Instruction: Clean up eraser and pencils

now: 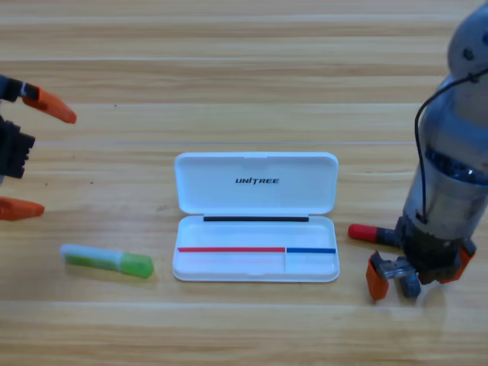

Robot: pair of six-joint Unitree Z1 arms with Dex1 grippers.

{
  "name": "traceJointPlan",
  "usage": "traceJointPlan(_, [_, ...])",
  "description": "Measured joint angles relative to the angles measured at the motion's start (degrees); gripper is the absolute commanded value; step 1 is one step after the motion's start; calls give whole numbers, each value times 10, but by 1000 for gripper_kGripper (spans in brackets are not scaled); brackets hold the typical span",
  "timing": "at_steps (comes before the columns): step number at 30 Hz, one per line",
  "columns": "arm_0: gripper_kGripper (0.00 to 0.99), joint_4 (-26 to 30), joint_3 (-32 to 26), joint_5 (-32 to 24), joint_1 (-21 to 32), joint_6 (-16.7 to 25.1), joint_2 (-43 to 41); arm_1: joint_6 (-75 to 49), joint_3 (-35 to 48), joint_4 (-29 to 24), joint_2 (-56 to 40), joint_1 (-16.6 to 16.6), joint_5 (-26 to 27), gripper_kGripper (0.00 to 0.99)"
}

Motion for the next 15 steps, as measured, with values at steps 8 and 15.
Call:
traceJointPlan(8, [976, 34, -49, -15, 6, -17, 83, 1, -5, 0, 8, -6, 4, 742])
traceJointPlan(15, [974, 138, -173, -58, 24, -80, 173, 3, -12, 0, 15, -13, 23, 310])
